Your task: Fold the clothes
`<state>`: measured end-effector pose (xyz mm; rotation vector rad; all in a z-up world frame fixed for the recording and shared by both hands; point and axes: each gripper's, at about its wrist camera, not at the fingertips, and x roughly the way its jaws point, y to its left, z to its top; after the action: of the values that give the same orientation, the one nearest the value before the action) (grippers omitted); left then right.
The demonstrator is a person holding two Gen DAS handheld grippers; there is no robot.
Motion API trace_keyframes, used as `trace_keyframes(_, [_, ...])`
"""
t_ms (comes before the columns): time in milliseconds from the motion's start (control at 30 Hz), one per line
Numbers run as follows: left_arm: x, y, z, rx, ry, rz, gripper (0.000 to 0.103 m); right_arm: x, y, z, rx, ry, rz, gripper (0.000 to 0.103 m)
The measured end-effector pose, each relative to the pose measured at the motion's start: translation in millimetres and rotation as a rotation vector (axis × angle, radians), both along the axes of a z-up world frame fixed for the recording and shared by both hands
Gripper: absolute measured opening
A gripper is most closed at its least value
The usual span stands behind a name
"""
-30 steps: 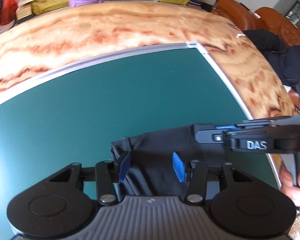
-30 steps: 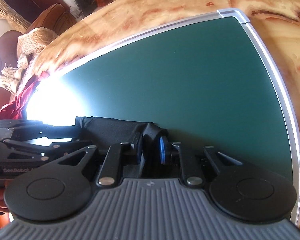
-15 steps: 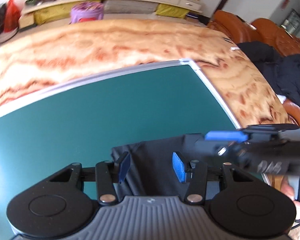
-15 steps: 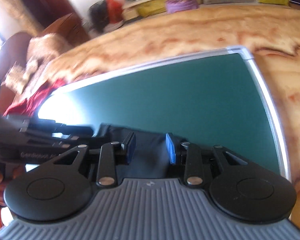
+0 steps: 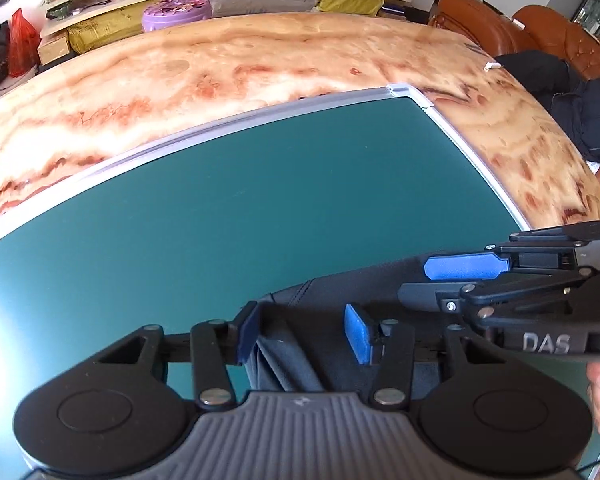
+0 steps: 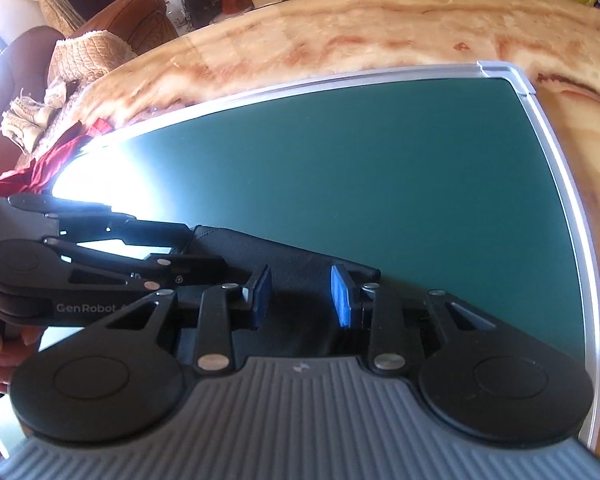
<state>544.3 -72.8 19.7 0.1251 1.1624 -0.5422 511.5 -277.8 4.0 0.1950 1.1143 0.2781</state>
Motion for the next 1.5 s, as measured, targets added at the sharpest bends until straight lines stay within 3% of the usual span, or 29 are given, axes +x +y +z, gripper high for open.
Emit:
trace_keyframes(133, [1.7, 4.5, 4.4, -0.009, 0.021, 0.032, 0.054, 2.2, 8.5, 4.1, -0.06, -0.018, 0.001, 0.039])
trace_keyframes(300, [1.2, 4.7, -0.7, 0.051, 0.022, 0.068, 0.055, 5.2, 3.4, -0.9, -0.072, -0.011, -0.033, 0.045])
trace_keyframes(400, [1.2, 12.3, -1.0, 0.005, 0.027, 0.094, 0.054, 4.1, 3.8, -6.5, -0.082, -0.012, -0.02, 0.046])
trace_keyframes(600, [-36.1, 30.1, 25.8, -0.073, 0.001, 0.032, 0.054, -13.5, -2.8, 17.8, -0.019, -0.021, -0.028, 0.046])
trace_keyframes(700, [-56.9, 35.7, 36.0, -0.112, -0.008, -0.011, 0.054, -37.3, 7.4, 27.3, -0.024, -0.02, 0.063, 0.046])
trace_keyframes(900, [-78.0, 27.0, 6.0, -0.001, 0.019, -0.069, 0.053, -68.1, 32.8, 13.0, -0.131, 0.005, 0.2, 0.046])
trace_keyframes(1067, [-68.7, 29.4, 6.2, -0.018, 0.042, -0.029, 0.054, -63.3, 41.5, 10.4, -0.156, 0.02, 0.204, 0.047])
trace_keyframes(1233, [-63.2, 32.5, 26.5, 0.029, 0.013, 0.049, 0.064, -51.0, 42.1, 31.9, -0.221, 0.011, 0.099, 0.048])
trace_keyframes(1300, [-57.9, 32.1, 37.2, 0.076, -0.009, 0.123, 0.067, -47.9, 42.2, 39.4, -0.275, -0.004, 0.037, 0.064])
trace_keyframes(1333, [-54.9, 31.5, 42.3, 0.095, -0.016, 0.155, 0.071, -45.4, 40.6, 42.1, -0.279, -0.003, 0.006, 0.066])
trace_keyframes(1500, [-32.0, 26.5, 60.6, 0.101, 0.034, 0.251, 0.082, -21.8, 33.4, 48.8, -0.29, 0.126, -0.158, 0.07])
